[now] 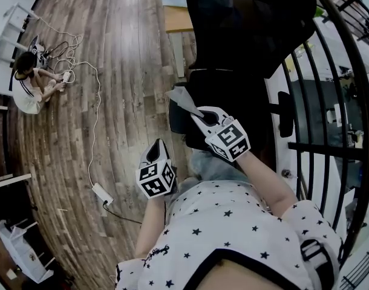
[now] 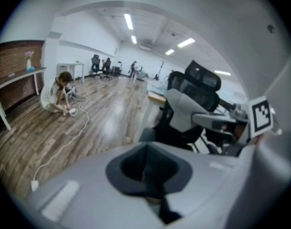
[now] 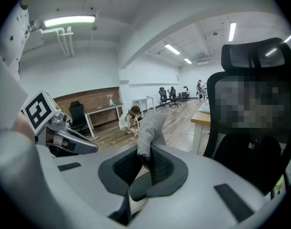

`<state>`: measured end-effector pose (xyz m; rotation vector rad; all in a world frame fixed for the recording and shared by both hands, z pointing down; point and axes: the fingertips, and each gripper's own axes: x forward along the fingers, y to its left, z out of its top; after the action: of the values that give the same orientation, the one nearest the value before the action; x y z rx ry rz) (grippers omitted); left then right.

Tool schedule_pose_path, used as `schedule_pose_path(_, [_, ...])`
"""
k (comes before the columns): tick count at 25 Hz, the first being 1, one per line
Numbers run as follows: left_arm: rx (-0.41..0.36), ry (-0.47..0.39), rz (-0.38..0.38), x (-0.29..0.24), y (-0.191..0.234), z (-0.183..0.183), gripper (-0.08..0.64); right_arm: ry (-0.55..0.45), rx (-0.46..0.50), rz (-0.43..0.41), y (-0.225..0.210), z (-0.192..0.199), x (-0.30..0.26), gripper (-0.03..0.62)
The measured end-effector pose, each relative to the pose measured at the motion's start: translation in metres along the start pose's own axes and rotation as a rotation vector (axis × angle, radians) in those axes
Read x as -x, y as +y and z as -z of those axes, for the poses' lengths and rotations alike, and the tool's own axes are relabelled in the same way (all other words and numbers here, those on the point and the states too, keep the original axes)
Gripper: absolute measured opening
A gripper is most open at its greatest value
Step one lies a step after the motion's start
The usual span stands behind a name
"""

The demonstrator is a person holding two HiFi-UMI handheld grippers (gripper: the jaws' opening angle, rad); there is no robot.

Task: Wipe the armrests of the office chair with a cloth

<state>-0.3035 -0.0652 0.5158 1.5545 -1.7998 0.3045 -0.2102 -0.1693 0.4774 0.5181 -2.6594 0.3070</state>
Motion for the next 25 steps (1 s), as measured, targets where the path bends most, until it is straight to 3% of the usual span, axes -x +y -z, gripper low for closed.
schedule_pose_path(13, [0.043, 0.037, -0.031, -0.052, -0.009, -0.01, 0.003, 0.1, 0.022, -0.022, -0.067, 0.025, -0.056, 0.028])
schedule_pose_path(25, [0.07, 0.091, -0.053, -0.07, -0.002, 0.004, 0.003, 0.206, 0.09, 0.014, -0.11, 0.061, -0.118, 0.029])
